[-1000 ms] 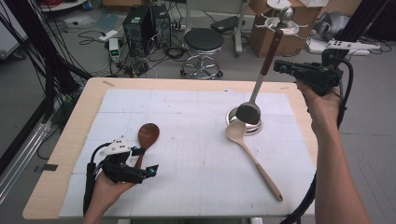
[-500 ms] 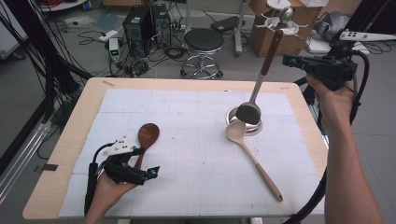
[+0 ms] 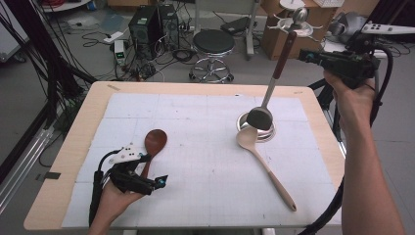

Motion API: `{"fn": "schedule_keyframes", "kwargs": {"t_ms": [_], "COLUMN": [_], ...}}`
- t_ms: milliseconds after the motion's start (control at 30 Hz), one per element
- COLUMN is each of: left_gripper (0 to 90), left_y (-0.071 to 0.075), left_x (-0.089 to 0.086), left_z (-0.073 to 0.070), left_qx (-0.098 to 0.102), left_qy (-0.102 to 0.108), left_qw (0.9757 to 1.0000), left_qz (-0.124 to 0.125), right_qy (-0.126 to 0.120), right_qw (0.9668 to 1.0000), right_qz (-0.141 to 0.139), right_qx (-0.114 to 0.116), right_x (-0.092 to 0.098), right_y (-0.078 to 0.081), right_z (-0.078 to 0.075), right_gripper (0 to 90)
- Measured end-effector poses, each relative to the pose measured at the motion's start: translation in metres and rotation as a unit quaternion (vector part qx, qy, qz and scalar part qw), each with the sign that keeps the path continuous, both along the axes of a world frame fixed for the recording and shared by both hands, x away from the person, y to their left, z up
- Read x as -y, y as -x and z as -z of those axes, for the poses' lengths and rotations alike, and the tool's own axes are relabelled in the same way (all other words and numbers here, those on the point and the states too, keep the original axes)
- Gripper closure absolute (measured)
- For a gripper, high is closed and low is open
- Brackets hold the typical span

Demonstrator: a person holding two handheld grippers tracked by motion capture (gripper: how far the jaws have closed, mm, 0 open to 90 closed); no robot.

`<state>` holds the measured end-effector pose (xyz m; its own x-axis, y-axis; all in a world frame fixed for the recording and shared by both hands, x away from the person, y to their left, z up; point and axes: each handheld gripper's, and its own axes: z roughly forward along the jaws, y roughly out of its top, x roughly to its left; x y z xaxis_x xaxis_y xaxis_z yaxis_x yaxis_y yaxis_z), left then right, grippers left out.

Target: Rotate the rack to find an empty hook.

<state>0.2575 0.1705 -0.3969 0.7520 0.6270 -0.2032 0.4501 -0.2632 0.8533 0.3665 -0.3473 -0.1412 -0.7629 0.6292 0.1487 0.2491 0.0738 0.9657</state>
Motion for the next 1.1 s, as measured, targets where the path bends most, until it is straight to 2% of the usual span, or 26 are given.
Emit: {"fn": "schedule_keyframes", "kwargs": {"t_ms": [267, 433, 567, 733, 1000, 1100], "left_gripper": [2.6, 2.6, 2.6, 2.6, 2.6, 2.6], "left_y": [-0.001, 0.000, 0.000, 0.000, 0.000, -0.001], "left_x": [0.001, 0.002, 0.002, 0.001, 0.001, 0.001], "left_z": [0.001, 0.001, 0.001, 0.001, 0.001, 0.002], "left_qx": [0.000, -0.002, -0.002, -0.001, -0.002, -0.003], "left_qy": [-0.005, -0.004, -0.003, -0.005, 0.000, -0.004], "left_qw": [1.0000, 1.0000, 1.0000, 1.0000, 1.0000, 1.0000], "left_qz": [0.004, 0.007, 0.008, 0.006, 0.004, 0.006], "right_qy": [0.003, 0.001, -0.004, -0.001, -0.007, -0.012], "right_qw": [1.0000, 0.9998, 0.9997, 0.9997, 0.9997, 0.9996], "right_qz": [0.006, 0.015, 0.023, 0.024, 0.022, 0.021], "right_qx": [-0.004, 0.010, 0.007, 0.010, 0.013, 0.016], "right_x": [-0.007, -0.011, -0.010, -0.012, -0.017, -0.020], "right_y": [-0.010, -0.012, -0.015, -0.017, -0.018, -0.018], "right_z": [0.000, 0.000, 0.001, 0.002, 0.002, 0.002], "right_gripper": [89.9, 90.0, 90.0, 90.0, 89.9, 90.0]}}
